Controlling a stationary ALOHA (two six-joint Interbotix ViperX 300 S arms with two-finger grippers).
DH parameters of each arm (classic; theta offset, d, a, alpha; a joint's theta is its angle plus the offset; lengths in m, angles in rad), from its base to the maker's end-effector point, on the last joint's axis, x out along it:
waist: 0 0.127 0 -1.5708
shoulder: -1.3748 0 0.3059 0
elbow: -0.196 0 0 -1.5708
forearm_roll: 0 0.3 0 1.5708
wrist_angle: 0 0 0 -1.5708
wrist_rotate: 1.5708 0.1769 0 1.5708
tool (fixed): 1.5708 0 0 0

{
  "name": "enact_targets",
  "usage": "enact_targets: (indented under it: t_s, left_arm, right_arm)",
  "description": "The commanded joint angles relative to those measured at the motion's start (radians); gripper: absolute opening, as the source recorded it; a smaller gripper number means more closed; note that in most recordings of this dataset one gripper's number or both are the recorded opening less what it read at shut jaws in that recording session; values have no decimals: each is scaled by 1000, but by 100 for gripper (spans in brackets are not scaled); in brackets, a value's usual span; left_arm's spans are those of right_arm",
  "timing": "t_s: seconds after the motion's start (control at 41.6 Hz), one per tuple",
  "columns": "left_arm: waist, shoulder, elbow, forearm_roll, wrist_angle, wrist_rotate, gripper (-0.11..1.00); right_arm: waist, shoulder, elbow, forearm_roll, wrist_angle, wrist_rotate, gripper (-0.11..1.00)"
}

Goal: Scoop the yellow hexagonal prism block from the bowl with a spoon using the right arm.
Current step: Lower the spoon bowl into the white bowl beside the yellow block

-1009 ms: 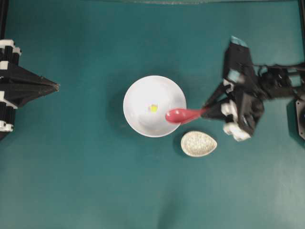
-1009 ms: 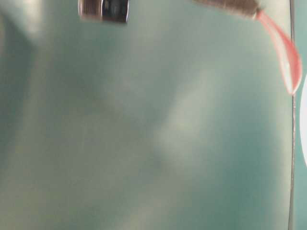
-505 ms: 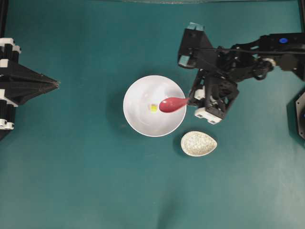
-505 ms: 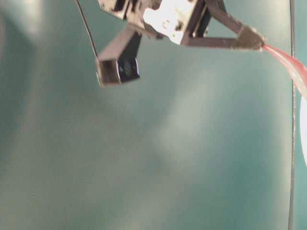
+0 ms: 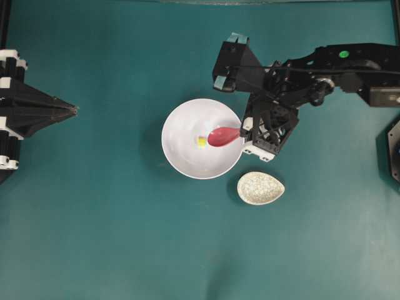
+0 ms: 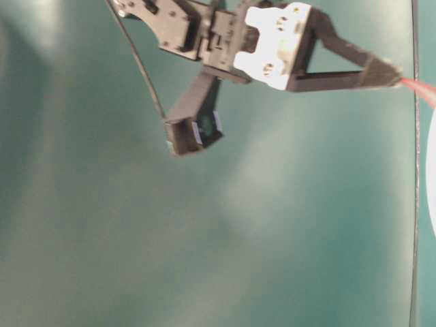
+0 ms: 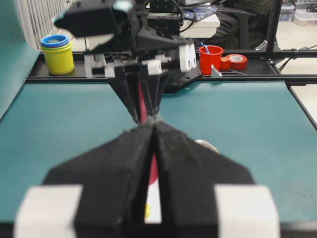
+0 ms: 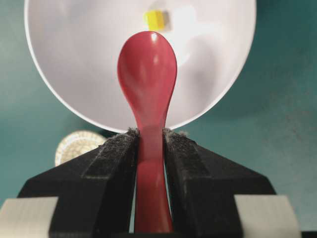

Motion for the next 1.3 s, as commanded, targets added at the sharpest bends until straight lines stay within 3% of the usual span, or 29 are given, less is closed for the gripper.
enact_targets:
  t_s: [0.0,0.336,1.009,1.274]
  left_arm:
    - [3,8,-15,3,-5,2,0]
    - [3,8,-17,3,-5,0,0]
    - [3,3,-17,2,-5,-2,0]
    - [3,2,-17,3,-5,-3,0]
  right_arm:
    - [5,-3,-21,-2,-2,3,23]
    - [12,35,-25,-2,-12,5,23]
    - [38,107,-66,-5,-141,0,23]
    - [38,115,-74,-31,-189,2,23]
